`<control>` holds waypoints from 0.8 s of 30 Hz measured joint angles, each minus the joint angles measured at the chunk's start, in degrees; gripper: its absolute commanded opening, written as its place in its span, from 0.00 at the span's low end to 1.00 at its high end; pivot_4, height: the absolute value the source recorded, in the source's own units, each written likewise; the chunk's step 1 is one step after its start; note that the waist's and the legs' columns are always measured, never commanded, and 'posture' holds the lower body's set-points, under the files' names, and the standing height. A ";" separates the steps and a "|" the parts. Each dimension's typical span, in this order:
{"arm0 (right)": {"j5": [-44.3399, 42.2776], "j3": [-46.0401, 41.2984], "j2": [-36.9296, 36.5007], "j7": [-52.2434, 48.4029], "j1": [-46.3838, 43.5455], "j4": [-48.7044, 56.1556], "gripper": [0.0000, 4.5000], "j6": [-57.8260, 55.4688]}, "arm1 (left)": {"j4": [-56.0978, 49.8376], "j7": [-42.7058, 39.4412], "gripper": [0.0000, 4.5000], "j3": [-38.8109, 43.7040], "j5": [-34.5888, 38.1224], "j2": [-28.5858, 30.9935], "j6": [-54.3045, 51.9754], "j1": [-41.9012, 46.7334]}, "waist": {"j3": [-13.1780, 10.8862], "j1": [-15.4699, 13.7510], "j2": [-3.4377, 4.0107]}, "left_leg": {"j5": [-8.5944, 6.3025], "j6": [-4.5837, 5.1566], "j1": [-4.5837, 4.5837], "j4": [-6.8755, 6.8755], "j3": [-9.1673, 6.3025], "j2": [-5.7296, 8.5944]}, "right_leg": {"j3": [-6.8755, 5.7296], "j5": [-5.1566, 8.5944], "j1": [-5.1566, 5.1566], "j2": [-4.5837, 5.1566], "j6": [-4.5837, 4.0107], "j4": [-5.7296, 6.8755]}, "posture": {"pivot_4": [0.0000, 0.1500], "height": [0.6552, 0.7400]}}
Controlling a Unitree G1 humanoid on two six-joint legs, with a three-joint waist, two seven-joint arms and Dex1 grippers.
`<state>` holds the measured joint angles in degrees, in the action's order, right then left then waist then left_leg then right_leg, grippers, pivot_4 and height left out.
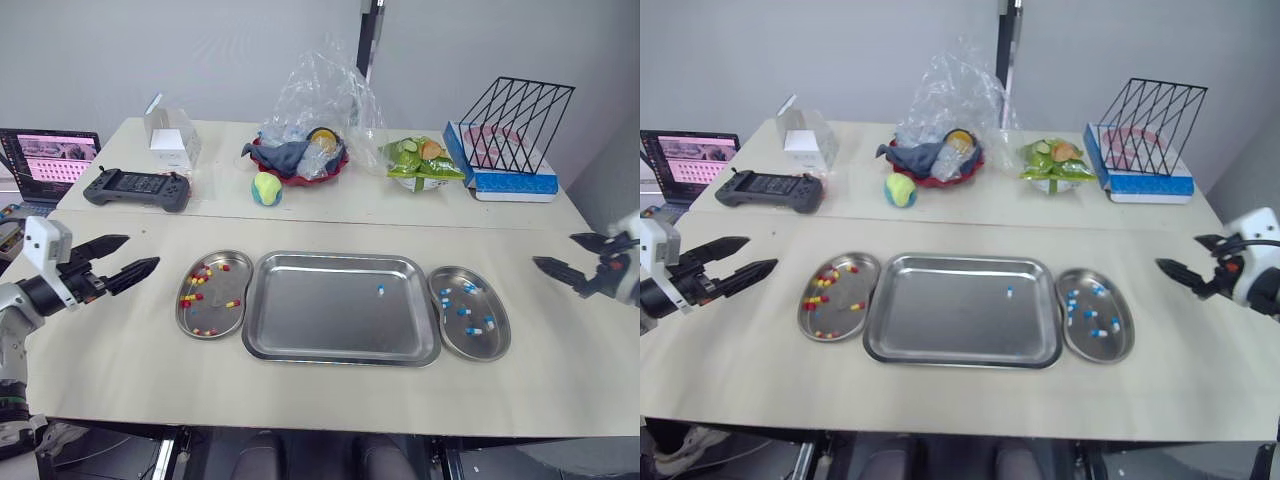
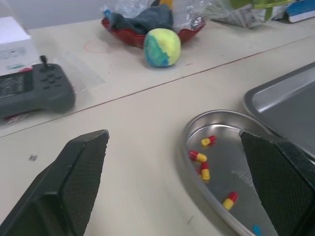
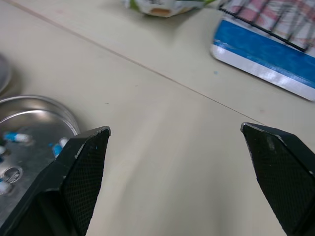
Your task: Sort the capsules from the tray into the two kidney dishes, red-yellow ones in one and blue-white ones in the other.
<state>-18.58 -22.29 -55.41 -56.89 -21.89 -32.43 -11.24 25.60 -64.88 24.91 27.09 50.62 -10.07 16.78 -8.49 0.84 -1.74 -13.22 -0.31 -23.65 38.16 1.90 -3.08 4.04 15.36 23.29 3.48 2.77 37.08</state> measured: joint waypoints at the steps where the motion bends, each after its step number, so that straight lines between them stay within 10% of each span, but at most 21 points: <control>1: -0.20 -0.17 0.62 0.18 0.05 -0.83 0.99 0.60 | 0.13 0.08 1.00 -0.09 -0.15 0.00 0.06 -0.08 | 0.00 0.01 0.00 | 0.00 0.00 0.02 0.00 0.00 0.00 | 0.00 0.00 -0.01 0.00 0.00 0.02 | 1.00 0.92; 24: -3.18 1.55 6.18 1.29 0.99 10.76 0.99 -4.74 | -2.54 0.07 1.00 -0.66 -0.07 0.01 -0.46 0.52 | -0.01 0.00 0.03 | 0.00 0.00 0.02 0.00 0.00 -0.01 | 0.01 0.00 -0.01 0.00 0.00 0.04 | 1.00 0.92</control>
<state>-21.76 -20.74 -49.24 -55.60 -20.89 -21.67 -15.98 23.06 -64.81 24.25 27.02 50.63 -10.53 17.30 -8.49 0.84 -1.71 -13.22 -0.31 -23.63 38.16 1.90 -3.09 4.06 15.36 23.27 3.48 2.77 37.12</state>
